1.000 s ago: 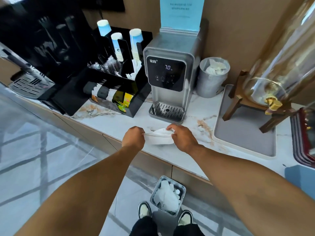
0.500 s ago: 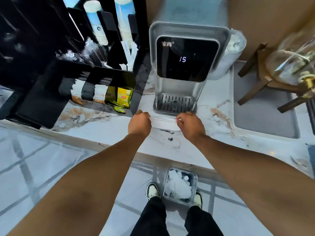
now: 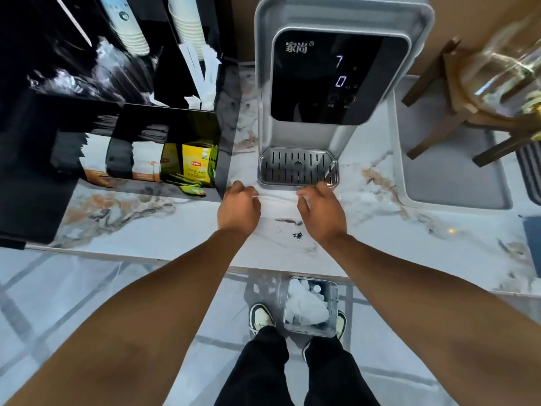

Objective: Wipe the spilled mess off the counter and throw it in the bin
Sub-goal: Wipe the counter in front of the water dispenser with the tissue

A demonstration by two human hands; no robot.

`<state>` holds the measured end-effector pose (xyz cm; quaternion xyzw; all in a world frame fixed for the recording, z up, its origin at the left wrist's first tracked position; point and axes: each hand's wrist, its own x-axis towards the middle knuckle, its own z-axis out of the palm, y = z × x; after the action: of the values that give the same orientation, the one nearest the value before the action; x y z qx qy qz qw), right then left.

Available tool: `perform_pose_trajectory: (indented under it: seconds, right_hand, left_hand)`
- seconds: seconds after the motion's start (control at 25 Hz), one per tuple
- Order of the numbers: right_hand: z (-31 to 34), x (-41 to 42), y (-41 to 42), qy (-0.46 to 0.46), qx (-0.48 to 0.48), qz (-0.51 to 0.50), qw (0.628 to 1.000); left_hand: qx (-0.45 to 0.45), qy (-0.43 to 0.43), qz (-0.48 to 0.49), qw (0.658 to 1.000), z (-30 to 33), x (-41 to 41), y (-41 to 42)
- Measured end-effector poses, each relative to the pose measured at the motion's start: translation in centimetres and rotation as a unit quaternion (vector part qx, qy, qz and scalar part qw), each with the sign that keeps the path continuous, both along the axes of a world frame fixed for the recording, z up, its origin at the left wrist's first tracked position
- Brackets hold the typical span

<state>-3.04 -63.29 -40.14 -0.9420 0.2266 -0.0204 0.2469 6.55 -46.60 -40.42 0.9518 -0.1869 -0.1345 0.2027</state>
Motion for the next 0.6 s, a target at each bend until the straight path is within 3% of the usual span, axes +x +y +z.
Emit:
perform_pose_trajectory:
  seconds: [0.2, 0.48, 0.6]
  right_hand:
    - [0.6, 0.9, 2.3, 0.043, -0.016, 0.064, 0.997]
    - [0.3, 2.6, 3.1, 0.064, -0.046, 0.029, 0.996]
    - [0.4, 2.8, 2.3, 0.065, -0.015, 0.044, 0.997]
  left_hand:
    - [-0.010, -0.004, -0.001, 1.000, -0.3, 0.3, 0.2]
    - [-0.029, -0.013, -0.013, 0.999, -0.8, 0.3, 1.1]
    - [-0.004, -0.060, -0.081, 0.995, -1.3, -0.6, 2.3]
